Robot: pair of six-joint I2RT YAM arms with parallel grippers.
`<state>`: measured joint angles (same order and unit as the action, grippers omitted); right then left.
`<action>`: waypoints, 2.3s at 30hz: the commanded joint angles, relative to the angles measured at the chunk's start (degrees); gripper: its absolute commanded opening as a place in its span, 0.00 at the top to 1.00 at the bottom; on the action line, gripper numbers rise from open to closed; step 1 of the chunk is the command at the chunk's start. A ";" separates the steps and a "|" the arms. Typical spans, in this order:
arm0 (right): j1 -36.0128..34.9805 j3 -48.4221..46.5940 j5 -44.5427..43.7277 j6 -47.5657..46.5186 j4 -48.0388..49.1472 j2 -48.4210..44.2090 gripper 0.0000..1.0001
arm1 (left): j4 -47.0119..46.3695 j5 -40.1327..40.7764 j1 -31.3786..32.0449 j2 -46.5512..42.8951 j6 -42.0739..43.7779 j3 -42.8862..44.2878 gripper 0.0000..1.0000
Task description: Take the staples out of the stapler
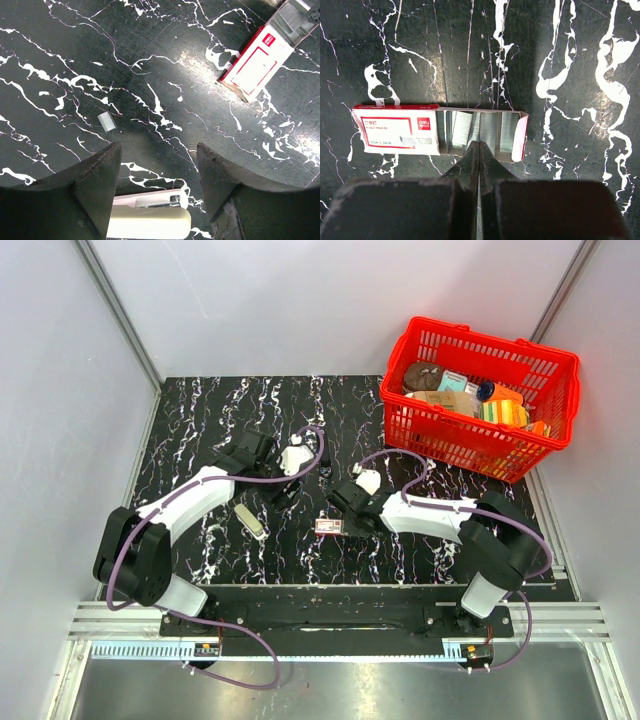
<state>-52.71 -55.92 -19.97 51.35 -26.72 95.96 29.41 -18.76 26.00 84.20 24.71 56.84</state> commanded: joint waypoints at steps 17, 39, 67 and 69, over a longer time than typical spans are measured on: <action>0.41 -4.37 1.51 -2.31 0.00 -3.86 1.00 | -3.92 4.43 0.19 2.63 2.97 0.20 0.34; 0.41 -2.00 2.83 -1.26 2.73 -0.33 1.00 | -4.27 6.02 -0.60 5.62 3.50 2.40 0.34; 0.41 -2.61 4.41 -1.78 0.44 -4.63 1.00 | -4.45 7.86 -0.77 7.98 4.29 4.33 0.33; 0.50 -2.88 4.41 -2.31 0.53 -6.66 0.97 | -4.27 9.53 -0.95 10.09 4.29 6.26 0.33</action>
<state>-52.69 -56.58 -16.12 49.76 -25.74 95.50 26.85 -12.84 25.54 91.02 27.90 58.43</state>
